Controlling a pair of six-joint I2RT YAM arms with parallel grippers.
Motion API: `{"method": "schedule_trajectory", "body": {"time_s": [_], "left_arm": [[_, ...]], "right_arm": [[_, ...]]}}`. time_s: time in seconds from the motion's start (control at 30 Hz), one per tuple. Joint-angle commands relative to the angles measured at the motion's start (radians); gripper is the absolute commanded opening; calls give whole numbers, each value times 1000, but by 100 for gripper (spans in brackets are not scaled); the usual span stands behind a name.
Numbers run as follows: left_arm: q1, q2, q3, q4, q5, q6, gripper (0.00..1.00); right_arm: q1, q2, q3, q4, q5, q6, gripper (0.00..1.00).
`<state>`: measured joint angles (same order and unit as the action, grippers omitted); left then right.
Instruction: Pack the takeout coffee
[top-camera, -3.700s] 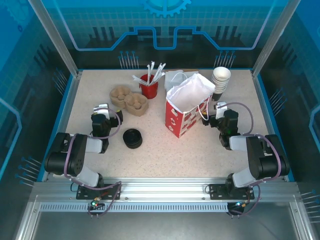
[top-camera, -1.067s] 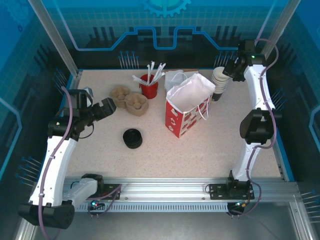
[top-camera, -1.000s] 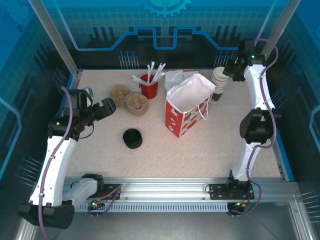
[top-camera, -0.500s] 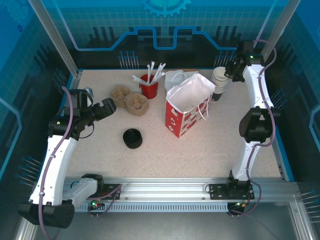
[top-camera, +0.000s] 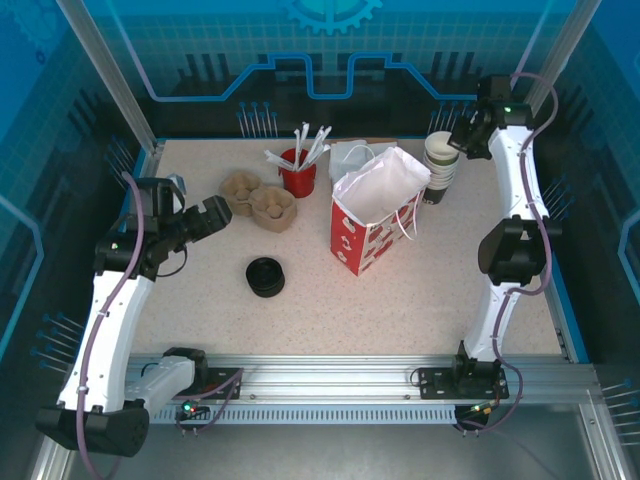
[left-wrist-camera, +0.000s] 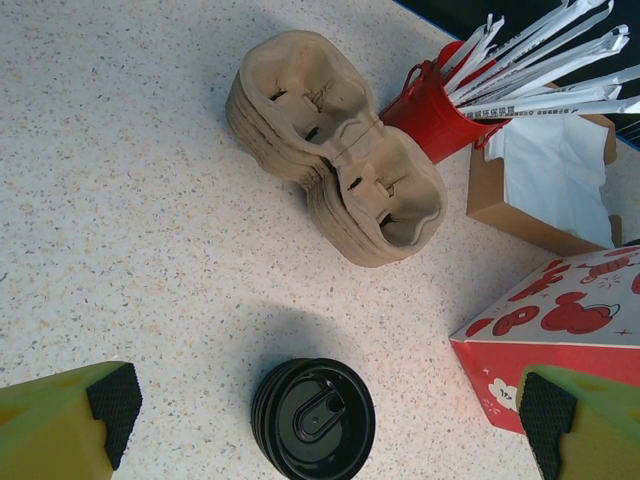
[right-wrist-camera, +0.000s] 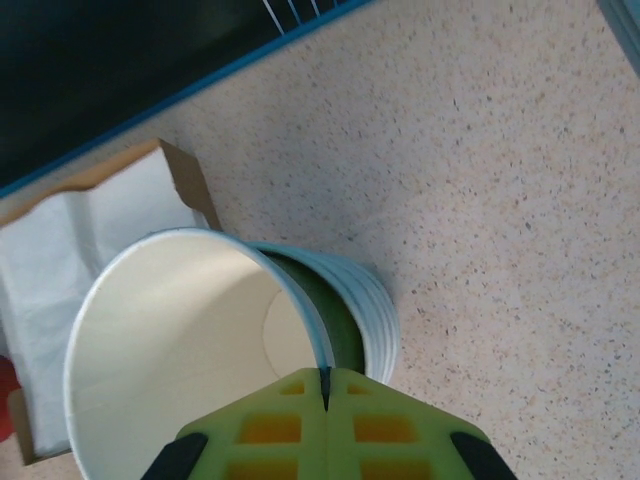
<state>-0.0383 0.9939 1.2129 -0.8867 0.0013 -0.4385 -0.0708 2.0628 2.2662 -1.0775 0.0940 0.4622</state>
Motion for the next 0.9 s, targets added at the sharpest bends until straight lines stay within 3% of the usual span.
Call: {"method": "schedule_trajectory", "body": {"time_s": [0.0,0.37,0.67,0.87], "left_arm": [[2,-18,42,-32,38,14,99],[0,-47,58,-78,65,17,99],[-22,-91,-62,-70,124,9,99],[-55,-118,-236,24,212,-46,99]], "right_arm": [[8,-65,92,-62,-41,-11,0],[-32,-306,54,-122,-107,1,0],[-114,-697,-381,-102,-191,-16,0],[-118,-993,-813,-23,-282,-37,0]]}}
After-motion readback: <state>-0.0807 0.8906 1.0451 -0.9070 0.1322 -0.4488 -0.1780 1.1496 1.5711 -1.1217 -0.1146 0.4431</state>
